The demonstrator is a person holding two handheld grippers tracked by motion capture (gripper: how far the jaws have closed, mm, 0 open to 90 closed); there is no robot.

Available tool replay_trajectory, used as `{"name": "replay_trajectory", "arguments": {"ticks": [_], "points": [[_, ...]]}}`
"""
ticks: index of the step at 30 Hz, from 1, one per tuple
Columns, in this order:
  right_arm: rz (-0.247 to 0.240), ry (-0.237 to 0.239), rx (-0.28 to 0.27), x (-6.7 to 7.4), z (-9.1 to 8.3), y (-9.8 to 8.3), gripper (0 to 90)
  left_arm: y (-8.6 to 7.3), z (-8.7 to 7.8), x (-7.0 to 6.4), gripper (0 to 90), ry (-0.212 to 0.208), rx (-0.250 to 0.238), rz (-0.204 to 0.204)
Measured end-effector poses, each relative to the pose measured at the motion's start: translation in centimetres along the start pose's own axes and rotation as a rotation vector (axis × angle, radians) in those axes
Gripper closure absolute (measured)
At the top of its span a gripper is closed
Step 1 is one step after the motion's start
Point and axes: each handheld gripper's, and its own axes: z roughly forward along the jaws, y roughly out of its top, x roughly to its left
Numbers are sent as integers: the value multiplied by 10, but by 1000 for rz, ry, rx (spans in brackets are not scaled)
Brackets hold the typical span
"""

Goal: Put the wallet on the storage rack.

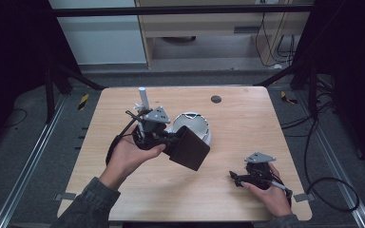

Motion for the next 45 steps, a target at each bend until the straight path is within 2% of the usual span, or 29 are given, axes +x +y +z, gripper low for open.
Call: {"name": "replay_trajectory", "arguments": {"ticks": [4, 8, 19, 23, 30, 35, 39, 45], "points": [[8, -15, 12, -3, 4, 0, 80, 10, -10, 4, 808, 26, -9, -1], [43, -27, 1, -7, 6, 1, 74, 20, -15, 7, 809, 45, -11, -2], [47, -53, 17, -6, 9, 3, 27, 49, -18, 18, 809, 101, 11, 4], [49, -55, 18, -6, 10, 3, 23, 57, -16, 27, 809, 117, -9, -23], [45, -58, 19, -6, 10, 3, 18, 63, -6, 37, 809, 134, 16, -34], [45, -58, 19, -6, 10, 3, 18, 65, -4, 43, 809, 150, 14, -45], [45, -58, 19, -6, 10, 3, 17, 65, -3, 45, 809, 154, 13, -50], [46, -58, 20, -6, 10, 3, 16, 62, 2, 49, 809, 169, 39, -44]]}}
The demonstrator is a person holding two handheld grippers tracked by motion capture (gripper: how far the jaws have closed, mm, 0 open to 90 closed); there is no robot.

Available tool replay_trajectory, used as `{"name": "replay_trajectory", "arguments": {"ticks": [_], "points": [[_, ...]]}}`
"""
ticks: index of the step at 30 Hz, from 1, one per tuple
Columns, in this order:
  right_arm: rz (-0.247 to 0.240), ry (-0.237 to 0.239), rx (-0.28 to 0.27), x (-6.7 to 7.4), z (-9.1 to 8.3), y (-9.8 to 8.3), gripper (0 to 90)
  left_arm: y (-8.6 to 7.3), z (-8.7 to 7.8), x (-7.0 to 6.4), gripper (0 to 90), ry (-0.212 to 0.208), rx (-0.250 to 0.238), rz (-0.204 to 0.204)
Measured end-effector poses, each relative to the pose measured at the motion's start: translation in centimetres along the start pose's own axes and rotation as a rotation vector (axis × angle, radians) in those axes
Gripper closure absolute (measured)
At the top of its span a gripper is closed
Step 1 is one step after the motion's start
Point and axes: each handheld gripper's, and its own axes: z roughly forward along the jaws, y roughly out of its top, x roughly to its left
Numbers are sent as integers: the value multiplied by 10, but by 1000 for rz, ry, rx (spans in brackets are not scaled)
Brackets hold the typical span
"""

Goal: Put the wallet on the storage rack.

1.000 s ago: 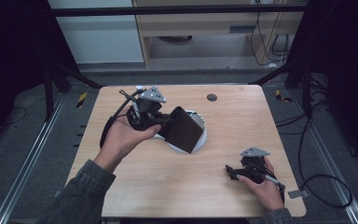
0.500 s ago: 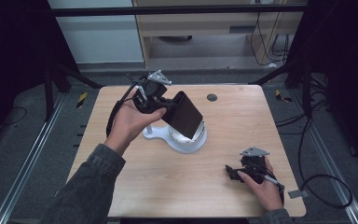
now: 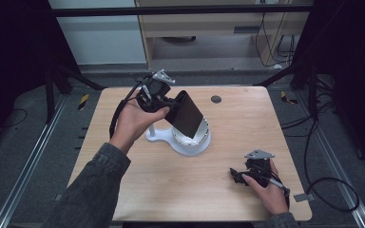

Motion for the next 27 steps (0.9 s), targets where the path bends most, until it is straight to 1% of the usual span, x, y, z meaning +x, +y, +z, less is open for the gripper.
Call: {"name": "replay_trajectory", "arguments": {"ticks": [2, 6, 11, 14, 18, 24, 27], "points": [[0, 0, 0, 0, 0, 0, 16, -1, 2, 1, 809, 6, 5, 0], [1, 0, 0, 0, 0, 0, 16, -4, 6, 2, 809, 2, 7, -8], [4, 1, 1, 0, 0, 0, 16, -8, 14, 3, 808, 8, 27, -8], [4, 1, 2, 0, 0, 0, 16, -11, 21, 5, 809, 1, 30, -22], [4, 1, 2, 0, 0, 0, 16, -13, 31, 5, 808, -1, 44, -25], [4, 1, 2, 0, 0, 0, 16, -12, 46, 3, 808, -7, 68, -23], [3, 1, 2, 0, 0, 0, 16, -10, 54, 2, 807, -12, 88, -20]]}}
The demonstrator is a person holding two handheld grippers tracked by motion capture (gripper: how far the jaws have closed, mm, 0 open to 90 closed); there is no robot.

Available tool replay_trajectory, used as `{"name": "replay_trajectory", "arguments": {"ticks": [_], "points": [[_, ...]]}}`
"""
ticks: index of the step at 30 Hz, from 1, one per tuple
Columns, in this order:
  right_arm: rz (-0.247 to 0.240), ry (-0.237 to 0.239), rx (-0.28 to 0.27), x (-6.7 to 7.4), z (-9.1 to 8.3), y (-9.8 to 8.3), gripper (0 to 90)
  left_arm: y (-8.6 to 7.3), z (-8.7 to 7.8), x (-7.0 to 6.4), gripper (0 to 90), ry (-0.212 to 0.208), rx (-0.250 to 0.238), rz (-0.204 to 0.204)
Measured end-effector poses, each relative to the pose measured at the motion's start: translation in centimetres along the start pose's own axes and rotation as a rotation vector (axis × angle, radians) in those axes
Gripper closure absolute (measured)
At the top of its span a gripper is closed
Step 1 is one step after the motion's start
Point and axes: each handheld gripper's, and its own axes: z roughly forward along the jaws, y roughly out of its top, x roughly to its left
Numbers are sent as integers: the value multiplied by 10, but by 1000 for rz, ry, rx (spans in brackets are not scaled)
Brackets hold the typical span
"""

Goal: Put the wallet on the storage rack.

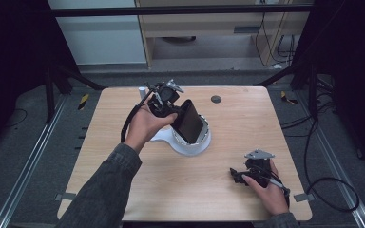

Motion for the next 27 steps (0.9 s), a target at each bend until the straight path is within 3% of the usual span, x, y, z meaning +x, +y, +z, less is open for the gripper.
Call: {"name": "replay_trajectory", "arguments": {"ticks": [19, 27], "points": [[-3, -1, -3, 0, 0, 0, 16, 6, 22, 14, 794, -10, 7, -57], [-3, -1, -3, 0, 0, 0, 16, 7, 19, 15, 742, 34, -33, -47]]}}
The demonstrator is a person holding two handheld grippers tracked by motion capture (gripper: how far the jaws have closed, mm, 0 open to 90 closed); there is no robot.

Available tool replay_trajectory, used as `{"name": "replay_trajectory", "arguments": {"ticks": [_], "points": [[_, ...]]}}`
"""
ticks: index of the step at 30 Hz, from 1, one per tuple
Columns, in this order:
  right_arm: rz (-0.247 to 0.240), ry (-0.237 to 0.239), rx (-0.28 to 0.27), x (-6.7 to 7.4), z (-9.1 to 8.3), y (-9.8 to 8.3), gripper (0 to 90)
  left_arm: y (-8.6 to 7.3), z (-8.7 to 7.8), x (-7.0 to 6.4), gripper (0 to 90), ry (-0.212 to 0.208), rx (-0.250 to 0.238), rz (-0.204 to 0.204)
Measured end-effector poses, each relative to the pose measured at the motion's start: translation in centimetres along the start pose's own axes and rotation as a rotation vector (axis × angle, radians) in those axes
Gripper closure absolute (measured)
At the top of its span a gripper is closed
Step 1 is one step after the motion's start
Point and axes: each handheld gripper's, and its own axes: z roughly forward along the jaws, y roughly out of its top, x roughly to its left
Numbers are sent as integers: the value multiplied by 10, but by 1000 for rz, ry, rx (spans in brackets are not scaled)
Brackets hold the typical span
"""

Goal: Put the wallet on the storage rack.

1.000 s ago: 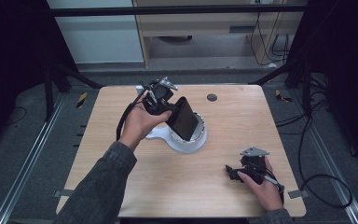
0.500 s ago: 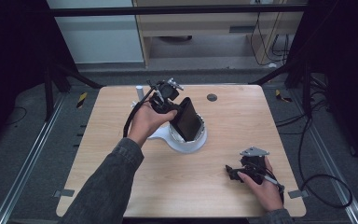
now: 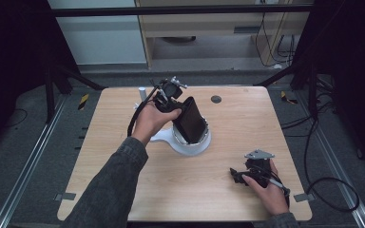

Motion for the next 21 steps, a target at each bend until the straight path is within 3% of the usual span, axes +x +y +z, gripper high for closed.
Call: {"name": "replay_trajectory", "arguments": {"ticks": [9, 15, 21], "points": [[1, -1, 1, 0, 0, 0, 15, 0, -17, 1, 716, 40, -58, 11], [1, -1, 1, 0, 0, 0, 15, 3, -19, 1, 799, 53, -40, 7], [1, -1, 1, 0, 0, 0, 15, 3, -18, 7, 752, 55, -52, -15]]}}
